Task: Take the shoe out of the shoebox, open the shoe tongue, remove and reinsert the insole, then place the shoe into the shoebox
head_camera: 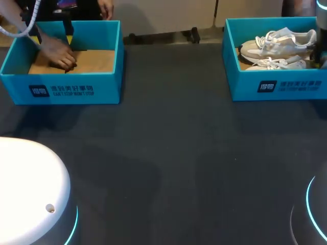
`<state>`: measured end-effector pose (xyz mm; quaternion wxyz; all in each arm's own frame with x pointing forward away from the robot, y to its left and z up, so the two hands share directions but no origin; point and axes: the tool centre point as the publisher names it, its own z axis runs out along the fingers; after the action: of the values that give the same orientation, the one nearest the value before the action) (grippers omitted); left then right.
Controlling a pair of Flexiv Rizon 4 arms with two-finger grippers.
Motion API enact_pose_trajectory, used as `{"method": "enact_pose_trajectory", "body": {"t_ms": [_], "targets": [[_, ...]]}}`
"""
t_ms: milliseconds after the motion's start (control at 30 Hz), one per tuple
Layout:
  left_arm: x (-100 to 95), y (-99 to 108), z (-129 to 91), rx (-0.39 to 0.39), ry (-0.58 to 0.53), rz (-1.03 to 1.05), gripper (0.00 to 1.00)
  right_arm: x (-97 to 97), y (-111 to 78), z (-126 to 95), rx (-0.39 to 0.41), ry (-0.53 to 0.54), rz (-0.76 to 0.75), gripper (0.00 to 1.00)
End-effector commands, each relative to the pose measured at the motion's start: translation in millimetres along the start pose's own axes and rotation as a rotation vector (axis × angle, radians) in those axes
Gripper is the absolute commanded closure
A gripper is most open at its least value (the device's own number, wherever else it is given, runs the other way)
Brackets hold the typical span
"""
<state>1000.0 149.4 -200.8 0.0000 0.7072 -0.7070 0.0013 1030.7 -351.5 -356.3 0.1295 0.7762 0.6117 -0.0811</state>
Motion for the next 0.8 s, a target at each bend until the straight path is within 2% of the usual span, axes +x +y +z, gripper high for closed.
{"method": "enact_pose_trajectory", "body": {"t_ms": [33,200,233,267,300,333,467,800], "targets": [[-0.2,0.0,-0.5,-0.001,-0.001,0.0,0.0,2.9,-2.0,10.2,0.001,-0.004,0.0,0.54],[-0.2,0.0,-0.5,-0.001,-0.001,0.0,0.0,4.4,-4.7,20.8,0.015,0.002,-0.009,0.55],[-0.2,0.0,-0.5,-0.001,-0.001,0.0,0.0,5.0,-5.2,23.6,0.023,0.004,-0.005,0.6],[-0.2,0.0,-0.5,-0.001,-0.001,0.0,0.0,5.1,-5.2,23.7,0.026,0.0,-0.005,0.7],[-0.2,0.0,-0.5,-0.001,-0.001,0.0,0.0,5.1,-5.2,24.3,0.03,-0.006,-0.005,0.92],[-0.2,0.0,-0.5,-0.001,-0.001,0.0,0.0,5.0,-5.2,24.5,0.031,-0.01,-0.004,1.0],[-0.2,0.0,-0.5,-0.001,-0.001,0.0,0.0,-0.8,-7.1,19.4,0.048,-0.056,0.007,1.0],[-0.2,0.0,-0.5,-0.001,-0.001,0.0,0.0,-11.2,-10.3,-19.0,0.014,-0.095,0.028,1.0]]}}
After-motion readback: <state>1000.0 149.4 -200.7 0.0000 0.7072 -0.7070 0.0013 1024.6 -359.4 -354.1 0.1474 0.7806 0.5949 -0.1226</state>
